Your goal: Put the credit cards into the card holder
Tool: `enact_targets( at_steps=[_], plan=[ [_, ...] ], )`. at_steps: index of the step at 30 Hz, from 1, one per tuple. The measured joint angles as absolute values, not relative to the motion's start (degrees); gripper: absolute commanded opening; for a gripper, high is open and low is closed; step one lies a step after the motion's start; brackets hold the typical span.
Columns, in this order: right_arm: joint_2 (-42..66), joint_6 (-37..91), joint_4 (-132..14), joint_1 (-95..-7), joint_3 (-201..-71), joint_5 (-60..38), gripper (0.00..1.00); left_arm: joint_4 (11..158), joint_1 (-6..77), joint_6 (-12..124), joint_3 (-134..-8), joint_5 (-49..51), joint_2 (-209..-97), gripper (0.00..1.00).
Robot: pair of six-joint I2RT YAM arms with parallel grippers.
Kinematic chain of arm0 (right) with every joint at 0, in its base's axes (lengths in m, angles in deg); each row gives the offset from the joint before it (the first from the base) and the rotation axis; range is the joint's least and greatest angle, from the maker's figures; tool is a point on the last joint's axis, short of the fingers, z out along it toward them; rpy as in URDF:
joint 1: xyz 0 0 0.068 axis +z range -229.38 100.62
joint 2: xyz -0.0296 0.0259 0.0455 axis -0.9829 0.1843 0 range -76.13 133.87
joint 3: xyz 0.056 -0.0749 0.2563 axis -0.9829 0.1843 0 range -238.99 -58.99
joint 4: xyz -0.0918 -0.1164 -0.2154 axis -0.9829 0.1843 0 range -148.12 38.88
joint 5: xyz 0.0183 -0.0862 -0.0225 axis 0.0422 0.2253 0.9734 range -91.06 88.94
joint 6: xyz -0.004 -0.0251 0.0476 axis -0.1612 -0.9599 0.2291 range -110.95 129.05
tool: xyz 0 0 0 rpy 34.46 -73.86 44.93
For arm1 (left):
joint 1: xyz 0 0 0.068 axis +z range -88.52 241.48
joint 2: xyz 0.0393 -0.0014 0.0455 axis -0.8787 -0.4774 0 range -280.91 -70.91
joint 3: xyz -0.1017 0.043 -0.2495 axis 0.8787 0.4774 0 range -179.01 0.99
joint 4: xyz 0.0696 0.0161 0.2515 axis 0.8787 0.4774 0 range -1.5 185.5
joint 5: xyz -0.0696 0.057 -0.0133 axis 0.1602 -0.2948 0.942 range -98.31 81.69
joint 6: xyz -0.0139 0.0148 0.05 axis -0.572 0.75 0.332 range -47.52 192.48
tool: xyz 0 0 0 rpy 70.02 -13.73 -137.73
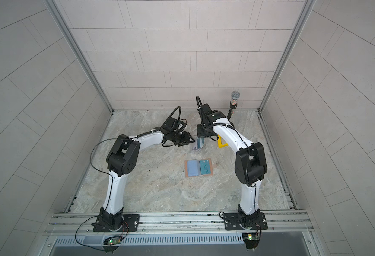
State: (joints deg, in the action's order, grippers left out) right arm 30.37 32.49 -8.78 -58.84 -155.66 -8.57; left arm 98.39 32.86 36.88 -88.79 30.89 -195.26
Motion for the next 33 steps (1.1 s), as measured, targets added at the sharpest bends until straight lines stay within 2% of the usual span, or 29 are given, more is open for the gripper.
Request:
enact_targets(
  at_steps=[8,17,26,33],
  plan=[
    [19.2,32.4,-14.4,-63.5,-142.8,-17.3,0.0,98.5,32.8,37.9,-82.7,29.9,-183.5,0.59],
    [9.7,32.6,-19.9,-66.4,-126.3,-25.9,0.0,101.3,32.2,40.4,-68.7,25.6,-174.0,0.59],
    [4.4,34.7,-28.0,-66.4,-112.3,-33.2,0.0,101.5,27.0,39.4,-58.8,22.8,-169.7,0.59],
    [3.8,36.3,-32.8,-66.4,-106.0,-36.7,0.0,97.7,23.9,36.8,-56.9,23.2,-170.2,0.59]
  ],
)
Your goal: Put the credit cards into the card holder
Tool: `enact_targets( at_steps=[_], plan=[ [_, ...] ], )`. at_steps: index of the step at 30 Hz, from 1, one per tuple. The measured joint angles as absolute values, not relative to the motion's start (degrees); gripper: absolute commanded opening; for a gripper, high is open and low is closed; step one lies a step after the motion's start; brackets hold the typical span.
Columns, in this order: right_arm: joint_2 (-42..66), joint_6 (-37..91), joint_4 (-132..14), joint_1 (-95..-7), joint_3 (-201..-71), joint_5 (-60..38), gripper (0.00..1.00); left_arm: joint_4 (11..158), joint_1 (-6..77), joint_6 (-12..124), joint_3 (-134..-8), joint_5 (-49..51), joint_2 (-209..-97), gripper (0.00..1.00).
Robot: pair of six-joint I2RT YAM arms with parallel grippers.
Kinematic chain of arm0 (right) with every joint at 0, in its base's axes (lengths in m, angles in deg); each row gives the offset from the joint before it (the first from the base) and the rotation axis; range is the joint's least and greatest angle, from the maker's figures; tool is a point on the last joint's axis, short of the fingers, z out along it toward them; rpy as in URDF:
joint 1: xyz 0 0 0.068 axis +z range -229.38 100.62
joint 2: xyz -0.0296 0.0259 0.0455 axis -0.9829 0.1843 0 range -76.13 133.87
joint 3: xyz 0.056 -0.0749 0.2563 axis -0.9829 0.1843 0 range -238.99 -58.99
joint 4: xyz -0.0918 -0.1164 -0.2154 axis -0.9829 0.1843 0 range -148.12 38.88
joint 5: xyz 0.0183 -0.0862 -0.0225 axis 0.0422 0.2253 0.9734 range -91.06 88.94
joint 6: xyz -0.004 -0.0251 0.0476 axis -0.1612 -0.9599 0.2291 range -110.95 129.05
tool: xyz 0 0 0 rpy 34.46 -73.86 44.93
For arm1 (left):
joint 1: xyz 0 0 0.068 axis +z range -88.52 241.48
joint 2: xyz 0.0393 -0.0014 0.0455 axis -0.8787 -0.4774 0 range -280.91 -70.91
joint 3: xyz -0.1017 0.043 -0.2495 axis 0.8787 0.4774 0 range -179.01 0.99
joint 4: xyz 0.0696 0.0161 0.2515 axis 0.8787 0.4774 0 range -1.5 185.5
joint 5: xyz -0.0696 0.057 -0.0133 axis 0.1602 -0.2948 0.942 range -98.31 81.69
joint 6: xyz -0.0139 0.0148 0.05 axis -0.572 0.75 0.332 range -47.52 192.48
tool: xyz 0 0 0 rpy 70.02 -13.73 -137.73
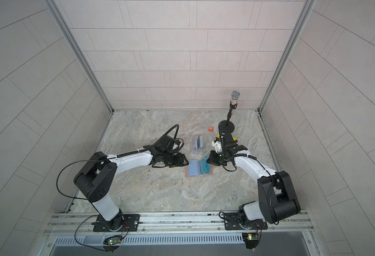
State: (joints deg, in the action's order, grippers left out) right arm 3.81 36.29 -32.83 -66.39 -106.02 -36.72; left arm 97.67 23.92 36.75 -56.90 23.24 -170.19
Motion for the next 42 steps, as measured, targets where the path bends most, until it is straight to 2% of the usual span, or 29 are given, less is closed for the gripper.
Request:
enact_targets(
  at_steps=[23,42],
  plan=[
    [9.7,37.1,-42.4,-66.2,-102.6,-42.3,0.0,95.3,23.6,35.0,-56.2,22.3,-175.5,0.58],
    [12.8,37.2,-46.4,-65.5,-101.7,-43.8,0.0,94.2,23.3,35.0,-56.2,22.9,-176.4,0.5]
  ],
)
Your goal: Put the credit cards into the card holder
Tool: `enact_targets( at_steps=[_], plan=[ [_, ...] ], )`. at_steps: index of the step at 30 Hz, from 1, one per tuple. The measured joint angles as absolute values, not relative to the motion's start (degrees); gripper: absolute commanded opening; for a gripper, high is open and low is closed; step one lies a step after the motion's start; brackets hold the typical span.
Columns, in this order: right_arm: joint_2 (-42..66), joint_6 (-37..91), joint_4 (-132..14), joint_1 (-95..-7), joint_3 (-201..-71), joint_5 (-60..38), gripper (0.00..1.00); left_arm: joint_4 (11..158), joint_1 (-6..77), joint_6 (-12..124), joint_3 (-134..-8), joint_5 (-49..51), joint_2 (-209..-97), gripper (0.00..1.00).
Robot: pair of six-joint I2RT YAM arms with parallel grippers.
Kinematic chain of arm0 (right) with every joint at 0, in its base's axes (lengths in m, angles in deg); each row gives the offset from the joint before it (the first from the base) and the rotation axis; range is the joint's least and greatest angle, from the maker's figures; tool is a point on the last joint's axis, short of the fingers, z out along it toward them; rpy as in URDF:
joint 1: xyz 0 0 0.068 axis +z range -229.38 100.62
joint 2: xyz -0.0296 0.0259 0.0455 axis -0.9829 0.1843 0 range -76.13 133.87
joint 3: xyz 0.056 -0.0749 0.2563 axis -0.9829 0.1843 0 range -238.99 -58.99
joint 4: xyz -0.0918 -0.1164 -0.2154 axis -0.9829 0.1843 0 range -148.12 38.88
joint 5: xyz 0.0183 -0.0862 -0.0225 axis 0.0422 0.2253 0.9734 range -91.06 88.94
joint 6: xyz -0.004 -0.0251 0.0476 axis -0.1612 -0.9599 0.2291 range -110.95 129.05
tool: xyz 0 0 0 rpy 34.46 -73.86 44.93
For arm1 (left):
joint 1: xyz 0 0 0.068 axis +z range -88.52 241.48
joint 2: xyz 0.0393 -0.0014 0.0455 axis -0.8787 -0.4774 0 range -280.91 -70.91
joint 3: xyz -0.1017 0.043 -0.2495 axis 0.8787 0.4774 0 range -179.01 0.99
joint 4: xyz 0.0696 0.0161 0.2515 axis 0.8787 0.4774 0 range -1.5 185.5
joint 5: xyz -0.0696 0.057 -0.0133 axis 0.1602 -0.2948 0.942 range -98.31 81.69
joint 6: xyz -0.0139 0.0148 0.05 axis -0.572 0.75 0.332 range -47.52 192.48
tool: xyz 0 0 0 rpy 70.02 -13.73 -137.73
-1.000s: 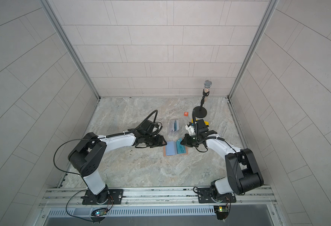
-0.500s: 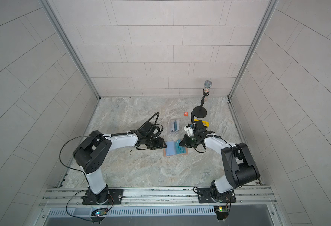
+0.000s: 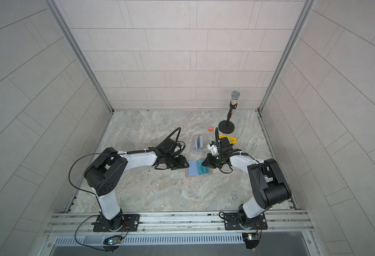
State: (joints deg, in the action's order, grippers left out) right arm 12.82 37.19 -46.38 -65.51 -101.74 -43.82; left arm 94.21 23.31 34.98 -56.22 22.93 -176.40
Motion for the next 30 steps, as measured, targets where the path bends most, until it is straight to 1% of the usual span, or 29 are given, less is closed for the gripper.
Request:
enact_targets(
  at_steps=[30],
  plan=[
    [17.2,39.3,-57.4,-65.5,-99.2,-47.4,0.0,93.4,23.2,35.5,-56.2,23.3,-177.0,0.47]
  ],
)
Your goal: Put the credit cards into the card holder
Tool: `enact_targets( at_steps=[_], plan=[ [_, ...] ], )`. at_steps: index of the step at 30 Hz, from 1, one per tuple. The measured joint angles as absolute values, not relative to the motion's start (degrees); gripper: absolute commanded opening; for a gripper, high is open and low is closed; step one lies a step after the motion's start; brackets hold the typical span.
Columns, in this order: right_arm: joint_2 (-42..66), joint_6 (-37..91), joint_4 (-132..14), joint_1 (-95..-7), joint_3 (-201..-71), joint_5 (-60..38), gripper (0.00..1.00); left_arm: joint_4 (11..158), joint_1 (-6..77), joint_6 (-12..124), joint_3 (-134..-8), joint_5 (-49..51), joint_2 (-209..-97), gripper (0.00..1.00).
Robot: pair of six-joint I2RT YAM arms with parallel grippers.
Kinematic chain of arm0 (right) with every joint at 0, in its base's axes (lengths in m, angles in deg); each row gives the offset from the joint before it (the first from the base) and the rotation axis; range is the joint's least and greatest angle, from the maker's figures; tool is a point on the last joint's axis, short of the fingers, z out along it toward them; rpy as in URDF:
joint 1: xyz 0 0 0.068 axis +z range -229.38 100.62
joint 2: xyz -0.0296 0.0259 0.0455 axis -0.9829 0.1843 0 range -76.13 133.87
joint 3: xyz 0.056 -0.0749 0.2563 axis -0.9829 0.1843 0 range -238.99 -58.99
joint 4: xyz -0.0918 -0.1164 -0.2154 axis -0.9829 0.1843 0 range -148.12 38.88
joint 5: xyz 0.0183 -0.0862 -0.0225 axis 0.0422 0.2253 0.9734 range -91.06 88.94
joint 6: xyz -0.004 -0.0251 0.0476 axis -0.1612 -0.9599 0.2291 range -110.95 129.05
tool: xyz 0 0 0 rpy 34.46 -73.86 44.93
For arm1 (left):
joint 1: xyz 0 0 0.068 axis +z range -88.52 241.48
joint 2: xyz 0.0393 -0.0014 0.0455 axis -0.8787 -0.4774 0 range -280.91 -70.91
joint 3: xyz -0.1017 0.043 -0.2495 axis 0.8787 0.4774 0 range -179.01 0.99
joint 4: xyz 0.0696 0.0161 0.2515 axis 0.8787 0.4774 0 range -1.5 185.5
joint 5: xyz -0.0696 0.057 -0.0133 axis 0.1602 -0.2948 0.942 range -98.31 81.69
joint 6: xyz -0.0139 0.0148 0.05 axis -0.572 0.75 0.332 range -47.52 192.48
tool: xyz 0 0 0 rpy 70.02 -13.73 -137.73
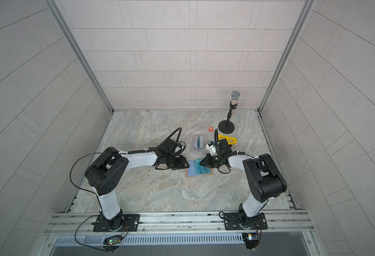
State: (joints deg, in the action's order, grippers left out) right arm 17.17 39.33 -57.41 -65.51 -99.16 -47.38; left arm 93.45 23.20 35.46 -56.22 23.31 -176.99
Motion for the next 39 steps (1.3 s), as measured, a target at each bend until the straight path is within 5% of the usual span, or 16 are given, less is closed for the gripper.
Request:
enact_targets(
  at_steps=[14,19,39],
  plan=[
    [17.1,38.8,-57.3,-65.5,-98.8,-47.1,0.0,93.7,23.1,36.0,-56.3,23.1,-177.0,0.47],
    [17.2,38.5,-56.6,-65.4,-98.6,-46.5,0.19,93.7,23.1,36.1,-56.4,23.0,-177.0,0.47],
    [14.0,36.8,-50.6,-62.4,-99.5,-41.6,0.52,93.9,22.8,36.3,-56.4,22.5,-177.0,0.45]
  ],
)
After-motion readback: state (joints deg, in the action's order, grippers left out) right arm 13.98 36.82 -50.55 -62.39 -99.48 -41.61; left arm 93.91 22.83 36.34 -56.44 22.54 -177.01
